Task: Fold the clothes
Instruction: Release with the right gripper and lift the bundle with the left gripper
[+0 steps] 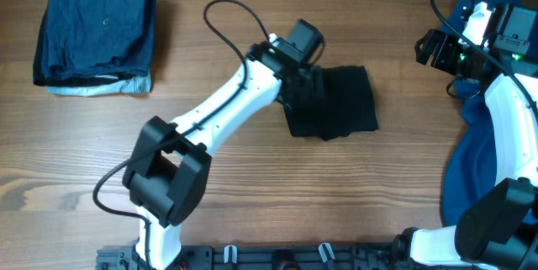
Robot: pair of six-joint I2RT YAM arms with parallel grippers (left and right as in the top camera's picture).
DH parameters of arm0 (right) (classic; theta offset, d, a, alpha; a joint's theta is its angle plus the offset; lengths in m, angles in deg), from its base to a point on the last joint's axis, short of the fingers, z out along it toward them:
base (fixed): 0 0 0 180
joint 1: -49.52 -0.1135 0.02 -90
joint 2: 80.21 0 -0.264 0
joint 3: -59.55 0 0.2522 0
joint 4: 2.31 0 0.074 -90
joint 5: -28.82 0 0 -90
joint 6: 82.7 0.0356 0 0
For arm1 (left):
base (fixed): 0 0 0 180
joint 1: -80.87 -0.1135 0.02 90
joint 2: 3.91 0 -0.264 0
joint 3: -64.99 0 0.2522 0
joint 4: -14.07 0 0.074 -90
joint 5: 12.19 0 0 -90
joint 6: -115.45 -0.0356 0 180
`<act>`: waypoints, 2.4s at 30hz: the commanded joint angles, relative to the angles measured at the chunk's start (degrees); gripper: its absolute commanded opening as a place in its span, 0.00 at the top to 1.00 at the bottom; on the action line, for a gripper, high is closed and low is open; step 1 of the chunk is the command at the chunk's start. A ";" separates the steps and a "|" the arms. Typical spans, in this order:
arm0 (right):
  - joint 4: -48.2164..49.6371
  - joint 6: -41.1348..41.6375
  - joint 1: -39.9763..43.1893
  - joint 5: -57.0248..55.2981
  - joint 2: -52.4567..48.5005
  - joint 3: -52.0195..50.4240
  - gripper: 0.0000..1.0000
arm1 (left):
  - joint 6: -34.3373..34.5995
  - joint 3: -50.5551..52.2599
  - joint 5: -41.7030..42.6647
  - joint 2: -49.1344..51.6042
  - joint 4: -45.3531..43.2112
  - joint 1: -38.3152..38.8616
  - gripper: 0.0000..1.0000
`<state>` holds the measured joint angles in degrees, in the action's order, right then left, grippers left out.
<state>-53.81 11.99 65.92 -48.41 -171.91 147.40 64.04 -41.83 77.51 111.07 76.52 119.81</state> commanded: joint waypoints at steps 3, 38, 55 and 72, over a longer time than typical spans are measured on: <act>-0.02 -0.09 -0.04 -1.18 -0.13 0.09 0.00 | 2.43 0.17 -3.69 4.24 0.48 2.82 0.00; -0.02 -0.09 -0.04 -1.18 -0.13 0.09 0.00 | 5.38 0.22 1.31 16.28 1.57 2.54 0.43; -0.02 -0.09 -0.04 -1.18 -0.13 0.09 0.00 | 5.49 0.22 1.09 16.50 2.10 2.58 0.26; -0.02 -0.09 -0.04 -1.18 -0.13 0.09 0.00 | 0.66 -0.35 -1.42 13.75 2.82 1.68 0.96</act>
<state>-53.81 11.99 65.92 -48.43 -171.91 147.40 70.46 -44.74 81.10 123.18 77.11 122.48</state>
